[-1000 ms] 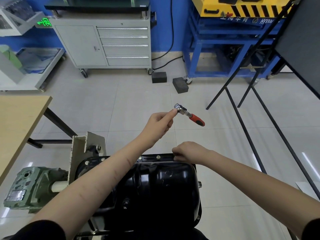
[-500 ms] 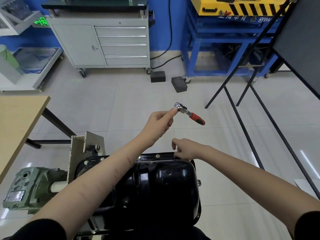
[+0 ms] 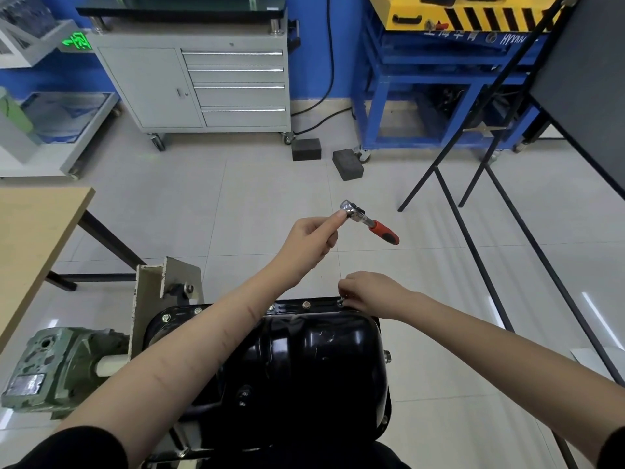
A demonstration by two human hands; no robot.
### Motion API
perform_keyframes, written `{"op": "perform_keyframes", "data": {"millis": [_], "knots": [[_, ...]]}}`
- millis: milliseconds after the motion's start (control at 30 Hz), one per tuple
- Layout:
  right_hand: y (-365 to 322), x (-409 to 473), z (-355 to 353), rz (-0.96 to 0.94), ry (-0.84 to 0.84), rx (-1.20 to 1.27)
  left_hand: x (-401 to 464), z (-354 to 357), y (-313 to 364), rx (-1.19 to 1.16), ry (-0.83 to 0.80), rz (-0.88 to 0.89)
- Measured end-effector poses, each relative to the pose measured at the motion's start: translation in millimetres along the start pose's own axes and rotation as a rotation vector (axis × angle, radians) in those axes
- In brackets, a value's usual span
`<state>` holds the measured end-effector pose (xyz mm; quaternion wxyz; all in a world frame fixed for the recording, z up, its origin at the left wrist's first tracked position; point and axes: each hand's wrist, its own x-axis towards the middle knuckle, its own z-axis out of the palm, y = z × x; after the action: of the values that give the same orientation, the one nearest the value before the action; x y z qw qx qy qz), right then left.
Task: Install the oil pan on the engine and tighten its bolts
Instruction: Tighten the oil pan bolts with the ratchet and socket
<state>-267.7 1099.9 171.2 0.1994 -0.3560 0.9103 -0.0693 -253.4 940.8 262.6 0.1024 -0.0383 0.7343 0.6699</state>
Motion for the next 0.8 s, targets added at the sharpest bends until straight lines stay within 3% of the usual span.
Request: {"op": "perform_keyframes", "data": {"millis": [800], "knots": [[-4.8,10.7,-6.1,-0.046,-0.105,-0.055,3.6,2.2,3.4,-0.084,-0.012,0.002]]}}
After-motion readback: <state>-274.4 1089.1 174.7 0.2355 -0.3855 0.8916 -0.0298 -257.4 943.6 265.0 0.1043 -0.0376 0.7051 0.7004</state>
